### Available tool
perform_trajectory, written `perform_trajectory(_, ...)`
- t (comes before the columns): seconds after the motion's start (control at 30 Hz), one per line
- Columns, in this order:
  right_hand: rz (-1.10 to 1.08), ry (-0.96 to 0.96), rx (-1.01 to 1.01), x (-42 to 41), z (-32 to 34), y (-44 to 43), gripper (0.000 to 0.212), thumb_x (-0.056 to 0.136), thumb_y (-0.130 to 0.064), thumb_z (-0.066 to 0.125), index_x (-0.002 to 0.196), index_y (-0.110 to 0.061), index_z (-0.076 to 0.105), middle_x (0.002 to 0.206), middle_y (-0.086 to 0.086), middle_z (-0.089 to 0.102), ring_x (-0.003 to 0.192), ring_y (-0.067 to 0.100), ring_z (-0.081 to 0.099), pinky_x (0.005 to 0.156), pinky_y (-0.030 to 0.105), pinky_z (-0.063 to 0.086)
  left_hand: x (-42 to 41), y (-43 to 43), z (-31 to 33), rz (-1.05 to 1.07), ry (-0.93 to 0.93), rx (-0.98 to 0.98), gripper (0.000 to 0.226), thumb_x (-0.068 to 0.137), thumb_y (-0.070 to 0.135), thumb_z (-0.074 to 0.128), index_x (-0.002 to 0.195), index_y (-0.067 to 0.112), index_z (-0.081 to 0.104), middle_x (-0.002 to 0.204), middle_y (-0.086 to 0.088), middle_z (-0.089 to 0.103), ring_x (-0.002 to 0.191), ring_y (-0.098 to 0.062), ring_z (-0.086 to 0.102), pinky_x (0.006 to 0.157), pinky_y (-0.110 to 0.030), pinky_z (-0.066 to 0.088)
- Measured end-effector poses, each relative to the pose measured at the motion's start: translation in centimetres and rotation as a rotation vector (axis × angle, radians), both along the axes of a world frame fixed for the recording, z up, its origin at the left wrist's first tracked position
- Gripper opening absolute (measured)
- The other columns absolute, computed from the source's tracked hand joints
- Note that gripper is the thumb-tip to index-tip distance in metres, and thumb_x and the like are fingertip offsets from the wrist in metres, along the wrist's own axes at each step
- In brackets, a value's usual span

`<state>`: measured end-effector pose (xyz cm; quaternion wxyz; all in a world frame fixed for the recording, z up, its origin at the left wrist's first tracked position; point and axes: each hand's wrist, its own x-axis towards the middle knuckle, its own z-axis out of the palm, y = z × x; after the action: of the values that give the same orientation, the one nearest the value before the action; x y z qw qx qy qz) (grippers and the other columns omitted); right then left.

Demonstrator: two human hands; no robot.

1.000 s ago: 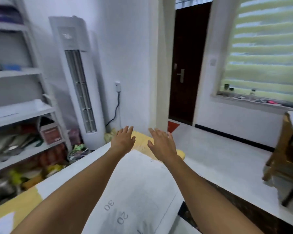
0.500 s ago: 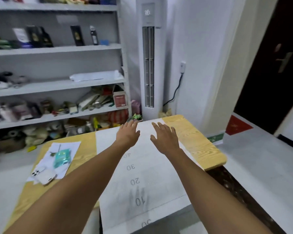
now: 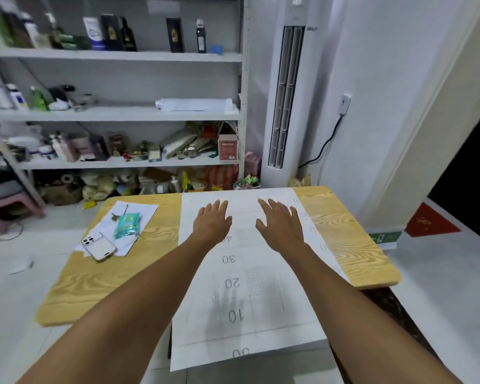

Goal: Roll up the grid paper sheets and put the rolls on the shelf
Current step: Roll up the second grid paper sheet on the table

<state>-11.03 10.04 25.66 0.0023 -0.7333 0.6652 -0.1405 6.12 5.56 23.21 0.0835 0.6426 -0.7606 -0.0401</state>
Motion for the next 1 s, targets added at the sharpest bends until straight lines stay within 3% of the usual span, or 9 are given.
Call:
perform_trajectory(0.63,0.086,0.027,0.111,-3.7,-6.7,-7.7,0.053,0.097,-0.037,0.035,0.146,-0.024,0.021,0.154,0.002,0.024,0.141,0.022,0.020,0.114,0.043,0.006,-3.7,-5.7,-7.8,0.072,0.033,0.144,0.053,0.097,0.035,0.029,0.145,0.015,0.013,0.153,-0.008,0.015,0.139,-0.025,0.014,0.114,-0.039,0.008)
perform_trajectory(1.0,0.190,0.000,0.290,-8.8,-17.3,-13.3,0.054,0.099,-0.037,0.031,0.148,-0.024,0.013,0.156,0.002,0.016,0.143,0.021,0.014,0.115,0.041,0.006,-9.9,-8.4,-18.5,0.143,-0.014,0.311,0.054,0.098,0.037,0.025,0.145,0.016,0.010,0.154,-0.008,0.011,0.140,-0.024,0.010,0.113,-0.038,0.004)
